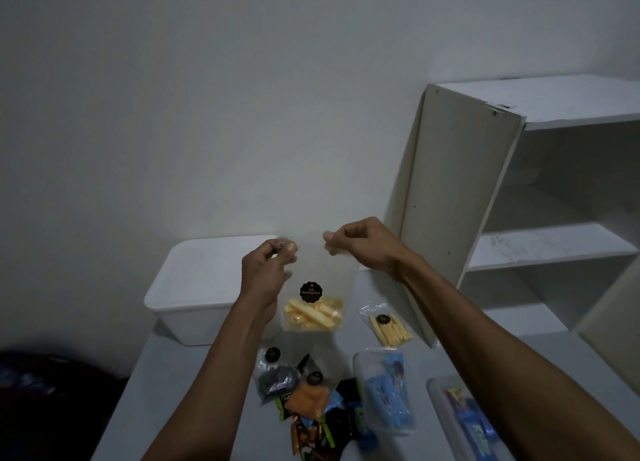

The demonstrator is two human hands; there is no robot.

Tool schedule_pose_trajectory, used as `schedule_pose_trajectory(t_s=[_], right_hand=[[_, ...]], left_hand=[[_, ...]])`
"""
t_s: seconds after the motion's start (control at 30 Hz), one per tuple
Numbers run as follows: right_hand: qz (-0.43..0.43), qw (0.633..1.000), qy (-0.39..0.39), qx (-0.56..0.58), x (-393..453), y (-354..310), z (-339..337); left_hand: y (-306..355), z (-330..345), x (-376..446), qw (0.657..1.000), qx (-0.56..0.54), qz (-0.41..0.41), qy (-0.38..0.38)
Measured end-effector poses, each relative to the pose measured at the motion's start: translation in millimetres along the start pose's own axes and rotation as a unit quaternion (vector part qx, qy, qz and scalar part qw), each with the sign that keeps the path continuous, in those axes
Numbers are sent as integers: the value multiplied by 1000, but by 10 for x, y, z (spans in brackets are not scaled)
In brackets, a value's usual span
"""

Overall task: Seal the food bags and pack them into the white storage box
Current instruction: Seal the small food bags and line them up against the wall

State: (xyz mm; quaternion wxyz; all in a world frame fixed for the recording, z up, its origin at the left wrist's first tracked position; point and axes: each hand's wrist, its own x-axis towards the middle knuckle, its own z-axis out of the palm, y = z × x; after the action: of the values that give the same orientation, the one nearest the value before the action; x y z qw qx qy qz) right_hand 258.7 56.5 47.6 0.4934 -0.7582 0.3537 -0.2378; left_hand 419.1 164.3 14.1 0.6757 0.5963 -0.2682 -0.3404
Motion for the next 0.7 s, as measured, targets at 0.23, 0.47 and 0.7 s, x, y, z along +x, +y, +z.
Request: schedule_pose_trajectory(t_s=[0.23,0.47,0.7], right_hand=[[-6,995,-35,-89,50,-43,3],[23,995,98,7,60,176,393],[71,988,113,84,15,338,665]], left_hand=[[-56,0,94,998,51,29,-15],[-191,195,41,984,149,21,99],[-268,195,45,992,84,-52,83]])
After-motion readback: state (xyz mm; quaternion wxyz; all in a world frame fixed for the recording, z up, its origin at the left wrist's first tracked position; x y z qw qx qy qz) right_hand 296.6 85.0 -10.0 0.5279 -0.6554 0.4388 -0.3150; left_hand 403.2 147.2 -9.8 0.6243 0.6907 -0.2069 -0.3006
